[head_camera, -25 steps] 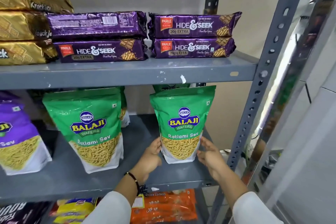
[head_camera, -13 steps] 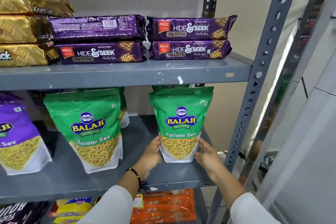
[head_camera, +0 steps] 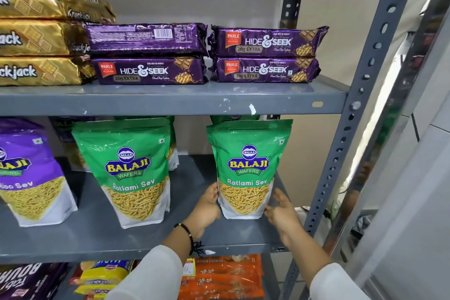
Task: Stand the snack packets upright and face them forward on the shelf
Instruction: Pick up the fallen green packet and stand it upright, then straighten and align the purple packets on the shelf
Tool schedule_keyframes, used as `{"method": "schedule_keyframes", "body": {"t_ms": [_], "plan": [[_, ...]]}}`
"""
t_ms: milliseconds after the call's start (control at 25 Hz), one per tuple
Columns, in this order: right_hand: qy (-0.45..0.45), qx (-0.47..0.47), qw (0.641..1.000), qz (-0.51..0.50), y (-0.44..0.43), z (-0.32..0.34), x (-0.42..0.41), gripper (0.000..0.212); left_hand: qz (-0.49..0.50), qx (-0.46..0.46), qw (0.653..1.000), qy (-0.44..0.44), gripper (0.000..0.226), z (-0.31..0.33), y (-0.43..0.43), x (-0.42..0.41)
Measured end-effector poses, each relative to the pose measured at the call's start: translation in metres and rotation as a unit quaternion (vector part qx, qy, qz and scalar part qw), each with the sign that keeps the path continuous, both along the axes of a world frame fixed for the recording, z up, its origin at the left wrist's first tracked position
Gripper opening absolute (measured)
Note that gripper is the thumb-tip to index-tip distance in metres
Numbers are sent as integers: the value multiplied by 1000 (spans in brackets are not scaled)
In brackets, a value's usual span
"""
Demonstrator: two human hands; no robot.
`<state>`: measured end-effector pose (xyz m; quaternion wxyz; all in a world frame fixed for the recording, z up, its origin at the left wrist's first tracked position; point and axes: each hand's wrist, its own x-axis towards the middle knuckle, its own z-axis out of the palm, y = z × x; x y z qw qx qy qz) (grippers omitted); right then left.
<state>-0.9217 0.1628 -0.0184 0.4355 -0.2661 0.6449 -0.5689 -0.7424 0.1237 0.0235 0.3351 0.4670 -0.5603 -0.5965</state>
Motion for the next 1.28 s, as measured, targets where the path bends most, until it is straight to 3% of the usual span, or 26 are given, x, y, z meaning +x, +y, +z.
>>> {"method": "schedule_keyframes", "body": {"t_ms": [120,280,400,560,720,800,1000,1280], "plan": [[0,-88,980,-176,3,0,24,37,30,-27,999,-22,84,-11,-12,13],[30,-164,983,-73,-3,16,75,37,127,-63,990,15,52,-7,-21,49],[18,-174,984,36,-27,29,120,42,191,-60,975,92,45,4,-26,100],[-45,-115,988,89,-55,30,166,41,244,-48,959,135,34,12,-21,183],[-7,-44,992,120,-69,20,194,53,286,-1,953,101,37,-2,-37,248],[-1,-20,991,134,-69,20,212,59,266,30,960,84,37,-6,-51,263],[26,-28,987,157,-68,25,240,57,56,46,993,91,59,-10,-57,259],[7,-28,994,101,-62,14,254,59,32,81,992,87,56,-11,-77,268]]}}
